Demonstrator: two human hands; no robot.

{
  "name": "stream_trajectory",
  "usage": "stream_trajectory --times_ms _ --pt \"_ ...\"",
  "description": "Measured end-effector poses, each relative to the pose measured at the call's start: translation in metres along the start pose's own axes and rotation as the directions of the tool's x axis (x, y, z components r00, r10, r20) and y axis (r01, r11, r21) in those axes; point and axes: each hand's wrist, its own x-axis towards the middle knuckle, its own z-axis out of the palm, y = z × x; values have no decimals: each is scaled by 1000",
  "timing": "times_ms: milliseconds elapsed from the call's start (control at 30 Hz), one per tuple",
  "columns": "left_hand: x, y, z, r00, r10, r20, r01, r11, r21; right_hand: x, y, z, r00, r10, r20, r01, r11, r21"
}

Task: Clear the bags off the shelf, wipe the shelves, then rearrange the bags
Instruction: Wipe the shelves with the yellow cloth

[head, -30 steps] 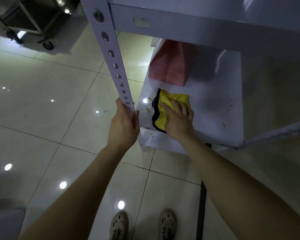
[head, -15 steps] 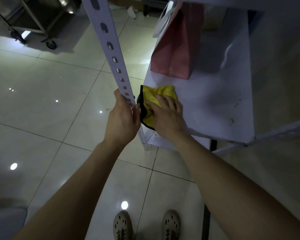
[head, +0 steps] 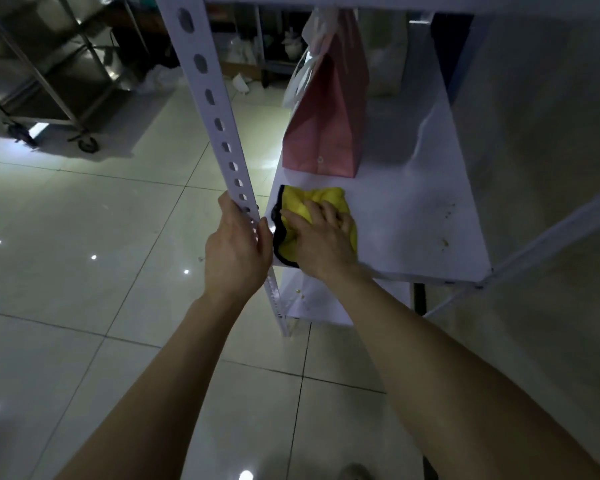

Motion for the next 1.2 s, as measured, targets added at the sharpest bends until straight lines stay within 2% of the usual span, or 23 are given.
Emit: stream_trajectory --times_ms 100,200,267,400,600,700,767,833,933,967,1067,1133,1200 --pt "2 -8 11 993 69 -97 -68 997 20 5 0 14 984 -127 -122 127 992 -12" --pt "5 -15 19 978 97 -185 -92 995 38 3 25 20 959 -162 -232 185 979 84" --pt "6 -17 24 968 103 -228 -96 995 39 5 36 19 967 -141 -214 173 975 140" --pt "9 -21 31 946 138 -295 -131 990 43 11 37 15 974 -130 -183 155 980 128" --pt "17 -25 31 937 183 -297 -166 983 83 -8 65 1 992 -29 -122 43 993 110" --pt "19 -17 26 954 148 -262 -131 988 84 -20 89 -10 997 32 -64 -25 994 102" --pt "14 -8 19 969 103 -224 -104 995 10 -30 101 -16 996 71 -63 -66 995 76" --pt "-1 -1 17 962 92 -255 -99 995 -14 -41 108 -20 994 96 -61 -92 994 59" --pt "-40 3 29 915 227 -335 -176 969 176 -60 118 -26 989 145 -42 -144 989 30" --pt "-55 2 35 902 310 -300 -240 939 248 -67 122 -27 986 161 -43 -160 987 25" --pt "-89 -1 59 866 498 -49 -452 820 351 -86 135 -27 973 209 -95 -208 978 23" --pt "-102 -5 78 839 537 90 -530 768 359 -95 144 -25 964 232 -129 -230 973 29" --pt "-106 -14 101 819 551 163 -568 735 371 -97 152 -25 956 264 -127 -262 964 34"
